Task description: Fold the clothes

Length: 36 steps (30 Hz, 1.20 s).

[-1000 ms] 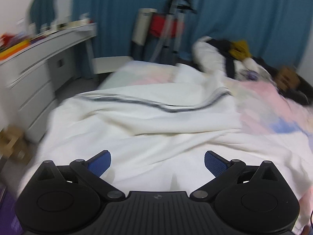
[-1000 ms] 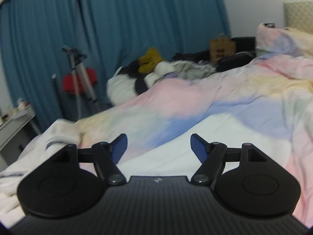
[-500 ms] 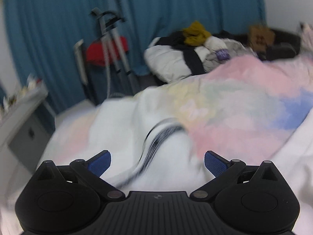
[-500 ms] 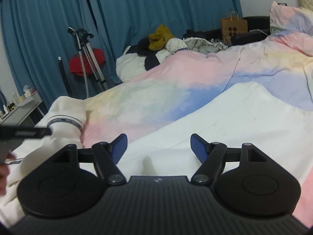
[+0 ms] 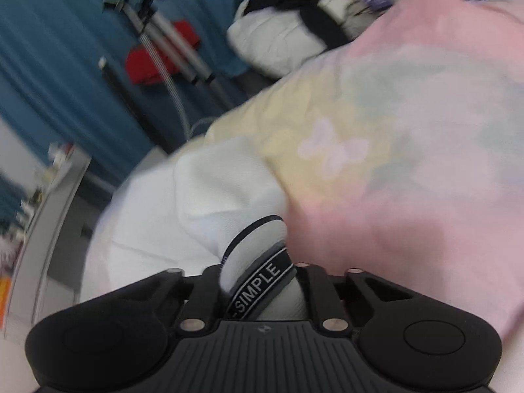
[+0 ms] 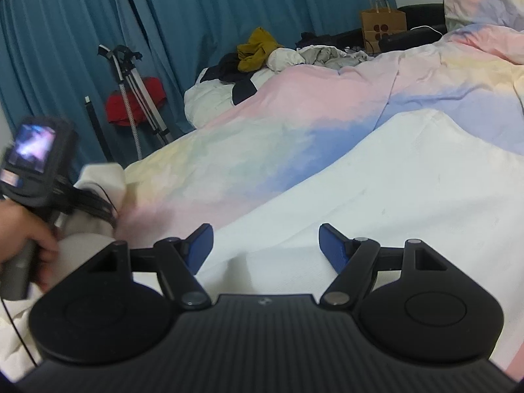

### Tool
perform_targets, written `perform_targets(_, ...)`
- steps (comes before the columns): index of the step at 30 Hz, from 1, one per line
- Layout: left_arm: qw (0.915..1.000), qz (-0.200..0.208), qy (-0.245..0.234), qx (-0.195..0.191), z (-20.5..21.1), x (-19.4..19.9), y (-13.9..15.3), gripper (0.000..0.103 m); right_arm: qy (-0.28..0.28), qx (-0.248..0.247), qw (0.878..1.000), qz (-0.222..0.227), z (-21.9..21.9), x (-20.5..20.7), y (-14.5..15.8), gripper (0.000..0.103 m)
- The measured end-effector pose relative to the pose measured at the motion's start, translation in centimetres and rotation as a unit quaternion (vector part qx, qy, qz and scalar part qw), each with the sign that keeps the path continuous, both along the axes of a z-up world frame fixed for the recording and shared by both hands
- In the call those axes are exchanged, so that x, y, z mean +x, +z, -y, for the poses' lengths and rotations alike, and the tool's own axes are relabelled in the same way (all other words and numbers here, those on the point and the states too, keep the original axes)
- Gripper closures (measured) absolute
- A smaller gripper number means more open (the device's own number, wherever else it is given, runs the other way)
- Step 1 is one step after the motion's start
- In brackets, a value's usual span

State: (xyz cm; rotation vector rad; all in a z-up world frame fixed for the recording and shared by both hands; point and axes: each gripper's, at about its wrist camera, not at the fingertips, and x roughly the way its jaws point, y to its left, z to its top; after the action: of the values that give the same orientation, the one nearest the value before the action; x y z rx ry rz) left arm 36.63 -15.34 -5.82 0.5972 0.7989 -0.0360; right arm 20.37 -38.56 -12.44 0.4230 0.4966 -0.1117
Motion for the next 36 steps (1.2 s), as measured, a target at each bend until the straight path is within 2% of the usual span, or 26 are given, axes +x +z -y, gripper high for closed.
perform_targets(3,0.9955,0.024,-0.050,-0.076,-1.1,-2.3,5.5,0.094,-0.002,-0.002,1.000,0.003,-0.1,-0.3,0.1,0.030)
perform_targets(4,0.9909,0.038,-0.074,-0.106,-1.9,-3.1,7.7,0.094,-0.001,-0.004,1.000,0.003,-0.2,-0.4,0.1,0.030)
perform_targets(6,0.9745,0.070,-0.125,-0.173,-3.9,-4.8,12.5,0.094,0.003,-0.009,1.000,0.004,-0.5,-0.6,0.3,0.030)
perform_targets(7,0.9605,0.087,-0.151,-0.217,-5.4,-5.7,14.9,0.093,0.004,-0.012,1.000,0.004,-0.6,-0.7,0.3,0.030)
perform_targets(9,0.9226,0.123,-0.175,-0.321,-9.5,-7.2,18.6,0.093,0.004,-0.014,1.000,0.008,-0.7,-0.9,0.6,0.030)
perform_targets(10,0.9070,0.136,-0.165,-0.363,-11.6,-7.6,19.5,0.092,0.003,-0.015,1.000,0.010,-0.6,-1.0,0.8,0.030)
perform_targets(12,0.8848,0.149,-0.132,-0.421,-15.4,-7.9,19.8,0.091,0.000,-0.015,1.000,0.012,-0.6,-1.1,0.9,0.030)
perform_targets(13,0.8823,0.153,-0.107,-0.432,-17.2,-7.9,18.7,0.088,0.000,-0.015,1.000,0.013,-0.6,-1.2,0.9,0.030)
perform_targets(15,0.8867,0.155,-0.052,-0.433,-20.2,-7.8,15.6,0.086,0.002,-0.014,1.000,0.011,-0.6,-1.2,0.9,0.030)
perform_targets(16,0.8933,0.151,-0.023,-0.423,-21.5,-7.6,13.9,0.086,0.005,-0.016,1.000,0.010,-0.7,-1.1,0.8,0.030)
perform_targets(18,0.9134,0.130,0.040,-0.384,-23.5,-6.9,9.5,0.085,0.013,-0.012,1.000,0.007,-0.8,-1.1,0.6,0.030)
perform_targets(19,0.9171,0.118,0.070,-0.374,-24.7,-6.6,7.6,0.084,0.016,-0.010,1.000,0.006,-0.9,-1.0,0.5,0.030)
perform_targets(21,0.9136,0.090,0.126,-0.376,-27.1,-6.1,4.6,0.083,0.024,-0.004,1.000,0.007,-0.9,-0.9,0.4,0.030)
perform_targets(23,0.9053,0.069,0.171,-0.383,-29.2,-5.9,2.2,0.081,0.034,0.000,0.999,0.008,-1.1,-0.7,0.2,0.030)
perform_targets(25,0.8954,0.068,0.181,-0.401,-30.2,-6.6,1.9,0.072,0.052,0.011,0.999,0.011,-1.5,-0.6,0.0,0.030)
perform_targets(26,0.8956,0.070,0.175,-0.403,-30.2,-7.1,2.2,0.069,0.063,0.017,0.998,0.013,-1.7,-0.5,0.0,0.030)
perform_targets(27,0.8959,0.074,0.168,-0.405,-30.0,-7.9,2.6,0.061,0.074,0.023,0.997,0.016,-1.9,-0.5,-0.1,0.030)
perform_targets(28,0.8961,0.078,0.161,-0.406,-29.8,-8.7,3.0,0.049,0.085,0.028,0.996,0.020,-2.1,-0.5,0.0,0.030)
perform_targets(29,0.8962,0.090,0.157,-0.405,-29.5,-9.9,3.6,0.042,0.097,0.033,0.994,0.025,-2.4,-0.5,0.1,0.030)
perform_targets(30,0.8958,0.109,0.156,-0.402,-29.3,-11.7,4.2,0.027,0.108,0.037,0.993,0.029,-2.6,-0.6,0.1,0.030)
perform_targets(31,0.8968,0.130,0.150,-0.395,-28.8,-13.3,4.8,0.020,0.119,0.039,0.992,0.033,-2.9,-0.7,0.2,0.030)
perform_targets(33,0.9004,0.171,0.132,-0.378,-27.0,-17.0,6.1,0.019,0.141,0.042,0.988,0.040,-3.6,-0.8,0.6,0.036)
perform_targets(35,0.8982,0.183,0.132,-0.377,-25.0,-19.6,7.1,0.019,0.160,0.053,0.985,0.038,-4.2,-0.7,0.9,0.038)
perform_targets(36,0.8961,0.185,0.131,-0.382,-24.1,-20.8,7.3,0.019,0.170,0.063,0.983,0.033,-4.4,-0.5,0.9,0.044)
